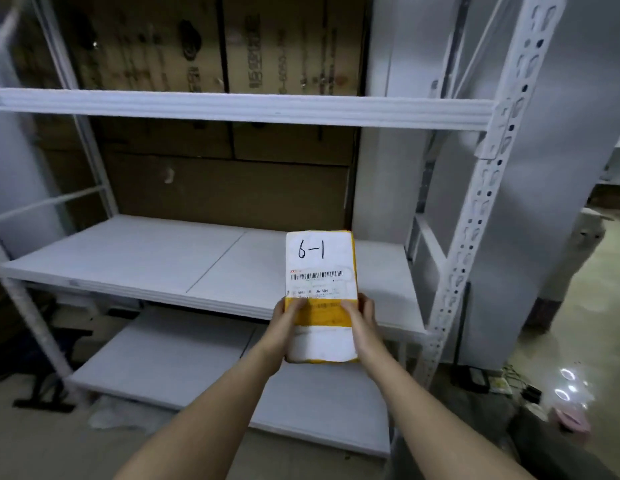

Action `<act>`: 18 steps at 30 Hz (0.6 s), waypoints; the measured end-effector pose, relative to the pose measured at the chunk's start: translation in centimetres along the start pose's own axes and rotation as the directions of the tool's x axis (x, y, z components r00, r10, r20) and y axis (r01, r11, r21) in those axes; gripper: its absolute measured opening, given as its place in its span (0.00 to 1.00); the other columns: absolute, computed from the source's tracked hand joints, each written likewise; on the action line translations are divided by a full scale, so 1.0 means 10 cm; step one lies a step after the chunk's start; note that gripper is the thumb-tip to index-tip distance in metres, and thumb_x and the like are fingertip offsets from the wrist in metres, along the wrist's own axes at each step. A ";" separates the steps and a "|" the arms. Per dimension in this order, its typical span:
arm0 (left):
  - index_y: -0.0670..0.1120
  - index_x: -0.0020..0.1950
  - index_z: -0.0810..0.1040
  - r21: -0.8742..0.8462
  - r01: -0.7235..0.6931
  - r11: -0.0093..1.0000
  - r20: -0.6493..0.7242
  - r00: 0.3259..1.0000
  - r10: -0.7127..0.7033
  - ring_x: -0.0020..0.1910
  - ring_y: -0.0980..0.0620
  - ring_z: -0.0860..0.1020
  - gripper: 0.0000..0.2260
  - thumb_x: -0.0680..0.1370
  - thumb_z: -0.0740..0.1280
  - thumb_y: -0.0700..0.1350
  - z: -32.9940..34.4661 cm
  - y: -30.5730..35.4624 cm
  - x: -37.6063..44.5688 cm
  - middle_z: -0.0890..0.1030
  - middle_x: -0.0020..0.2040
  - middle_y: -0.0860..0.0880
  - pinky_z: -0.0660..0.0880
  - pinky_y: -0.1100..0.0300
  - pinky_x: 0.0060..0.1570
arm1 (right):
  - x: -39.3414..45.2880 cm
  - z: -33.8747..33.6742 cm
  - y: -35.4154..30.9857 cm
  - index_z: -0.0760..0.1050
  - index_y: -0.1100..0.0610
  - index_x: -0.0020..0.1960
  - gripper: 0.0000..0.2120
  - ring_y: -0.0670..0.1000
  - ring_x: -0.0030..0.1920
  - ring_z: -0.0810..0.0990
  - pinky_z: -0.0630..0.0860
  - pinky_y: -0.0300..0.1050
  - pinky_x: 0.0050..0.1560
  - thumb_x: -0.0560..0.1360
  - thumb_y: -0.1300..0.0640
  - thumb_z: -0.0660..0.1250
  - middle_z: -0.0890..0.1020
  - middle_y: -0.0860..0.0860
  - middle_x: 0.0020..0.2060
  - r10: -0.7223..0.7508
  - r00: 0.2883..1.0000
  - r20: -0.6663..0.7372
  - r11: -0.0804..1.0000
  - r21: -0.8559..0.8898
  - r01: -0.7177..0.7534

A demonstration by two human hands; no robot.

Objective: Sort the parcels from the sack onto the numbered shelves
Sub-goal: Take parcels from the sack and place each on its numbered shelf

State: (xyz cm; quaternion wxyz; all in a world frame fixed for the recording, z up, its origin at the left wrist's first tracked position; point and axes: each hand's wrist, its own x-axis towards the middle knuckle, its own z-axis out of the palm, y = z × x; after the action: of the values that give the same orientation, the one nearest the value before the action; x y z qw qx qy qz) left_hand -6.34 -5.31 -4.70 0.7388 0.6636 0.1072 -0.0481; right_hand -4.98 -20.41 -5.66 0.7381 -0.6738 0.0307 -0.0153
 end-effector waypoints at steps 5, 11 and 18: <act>0.58 0.62 0.71 -0.026 -0.182 0.983 0.010 0.983 0.182 0.57 0.55 0.77 0.11 0.80 0.61 0.53 -1.10 0.43 0.06 0.78 0.58 0.57 0.75 0.57 0.53 | 0.08 1.26 -0.08 0.67 0.48 0.63 0.13 0.47 0.53 0.77 0.74 0.36 0.46 0.80 0.54 0.63 0.76 0.49 0.58 -0.113 0.993 0.015 0.992 0.052 0.112; 0.56 0.68 0.69 -0.016 -0.323 0.946 -0.095 0.943 0.320 0.61 0.55 0.75 0.16 0.80 0.62 0.52 -2.30 0.90 0.23 0.76 0.63 0.54 0.70 0.58 0.59 | 0.20 2.60 -0.26 0.69 0.44 0.61 0.12 0.50 0.57 0.79 0.76 0.48 0.58 0.79 0.54 0.64 0.79 0.48 0.59 -0.204 0.973 0.111 0.974 0.121 0.190; 0.51 0.68 0.65 -0.021 -0.480 0.877 -0.297 0.841 0.453 0.57 0.58 0.72 0.18 0.80 0.62 0.52 -3.29 1.51 0.38 0.73 0.60 0.55 0.65 0.60 0.57 | 0.48 3.86 -0.72 0.63 0.46 0.64 0.20 0.47 0.57 0.76 0.73 0.39 0.53 0.77 0.49 0.67 0.76 0.46 0.57 -0.371 0.910 0.183 0.928 0.092 0.360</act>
State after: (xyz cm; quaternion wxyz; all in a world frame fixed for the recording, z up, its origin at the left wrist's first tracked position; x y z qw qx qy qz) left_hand -2.56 29.29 5.97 0.7358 0.6337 0.0490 0.2338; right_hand 2.47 17.02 4.88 0.7403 -0.6446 -0.1697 -0.0870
